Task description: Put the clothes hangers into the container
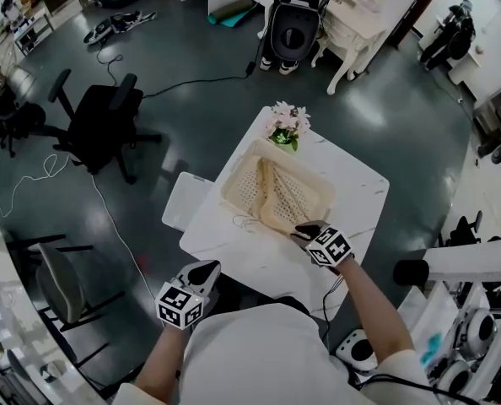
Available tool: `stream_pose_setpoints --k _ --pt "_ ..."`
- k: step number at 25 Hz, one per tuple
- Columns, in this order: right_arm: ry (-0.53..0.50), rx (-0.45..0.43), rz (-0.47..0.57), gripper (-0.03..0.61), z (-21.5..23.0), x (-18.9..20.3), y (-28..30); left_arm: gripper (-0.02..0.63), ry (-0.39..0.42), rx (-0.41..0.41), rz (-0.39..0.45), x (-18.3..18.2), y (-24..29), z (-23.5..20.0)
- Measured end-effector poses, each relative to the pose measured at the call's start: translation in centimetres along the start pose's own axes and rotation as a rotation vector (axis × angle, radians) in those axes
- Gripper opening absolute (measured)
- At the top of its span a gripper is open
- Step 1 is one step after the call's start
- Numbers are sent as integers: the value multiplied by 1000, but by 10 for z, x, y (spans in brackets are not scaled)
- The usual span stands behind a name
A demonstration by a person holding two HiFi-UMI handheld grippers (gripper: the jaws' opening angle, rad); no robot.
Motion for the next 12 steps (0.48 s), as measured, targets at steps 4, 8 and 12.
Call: stream_pose_setpoints --k 4,8,12 --pt "8 36 45 106 -2 -9 -15 8 5 19 -3 2 -3 -3" --pt "29 72 91 106 -12 -12 -32 8 18 47 -13 3 -3 -7" --pt "96 115 138 87 -24 -4 -48 8 46 84 -31 2 -1 -7"
Point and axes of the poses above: the fingertips, and each gripper's own axes: y forward along the fingers, z to its right, x out of its underside, the point moved 4 cm from there along -y, backward along the fingers, and after that the axes turned 4 degrees about y, right-handed, at the moved point
